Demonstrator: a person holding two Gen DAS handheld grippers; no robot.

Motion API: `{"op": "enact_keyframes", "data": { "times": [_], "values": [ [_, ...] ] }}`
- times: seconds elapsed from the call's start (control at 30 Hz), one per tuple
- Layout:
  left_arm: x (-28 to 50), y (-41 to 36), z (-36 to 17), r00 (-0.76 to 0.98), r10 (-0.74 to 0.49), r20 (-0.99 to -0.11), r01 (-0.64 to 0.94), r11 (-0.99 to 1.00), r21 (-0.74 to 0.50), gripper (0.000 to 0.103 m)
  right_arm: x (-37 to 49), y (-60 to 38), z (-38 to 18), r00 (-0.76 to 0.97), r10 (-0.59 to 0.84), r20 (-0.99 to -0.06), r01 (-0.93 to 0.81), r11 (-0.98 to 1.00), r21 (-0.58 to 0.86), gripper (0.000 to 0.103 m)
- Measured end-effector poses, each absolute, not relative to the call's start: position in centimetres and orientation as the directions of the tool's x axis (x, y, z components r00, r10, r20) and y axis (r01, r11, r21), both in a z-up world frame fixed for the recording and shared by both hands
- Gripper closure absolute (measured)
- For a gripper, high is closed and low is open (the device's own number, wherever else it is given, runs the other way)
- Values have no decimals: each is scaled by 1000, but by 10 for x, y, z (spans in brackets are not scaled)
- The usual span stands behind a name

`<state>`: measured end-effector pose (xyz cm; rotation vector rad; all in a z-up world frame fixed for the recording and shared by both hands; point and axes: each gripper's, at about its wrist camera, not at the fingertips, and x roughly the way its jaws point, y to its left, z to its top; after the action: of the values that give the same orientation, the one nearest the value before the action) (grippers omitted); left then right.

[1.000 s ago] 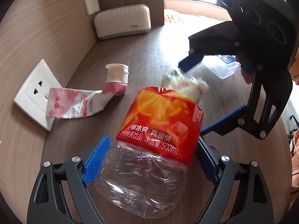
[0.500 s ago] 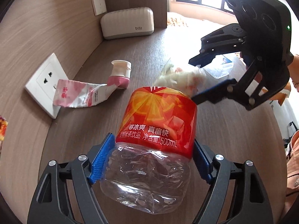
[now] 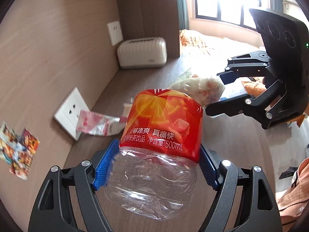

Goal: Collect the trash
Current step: 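Grasp the orange-labelled bottle with the left gripper while the right grasps the wrapper beside it, then carry the bottle and wrapper in both grippers over the white bin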

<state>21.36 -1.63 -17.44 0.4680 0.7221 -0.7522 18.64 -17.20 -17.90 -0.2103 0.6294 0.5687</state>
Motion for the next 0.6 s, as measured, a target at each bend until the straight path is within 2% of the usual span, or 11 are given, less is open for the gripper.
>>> {"op": "enact_keyframes", "data": {
  "times": [0.33, 0.6],
  "values": [
    [182, -61, -131, 543, -450, -709, 764, 615, 195, 27, 142, -229, -136, 777, 416, -472, -471, 882, 1, 64],
    [151, -134, -112, 515, -510, -689, 803, 567, 181, 26, 83, -295, -114, 842, 319, -434, -360, 933, -13, 64]
  ]
}}
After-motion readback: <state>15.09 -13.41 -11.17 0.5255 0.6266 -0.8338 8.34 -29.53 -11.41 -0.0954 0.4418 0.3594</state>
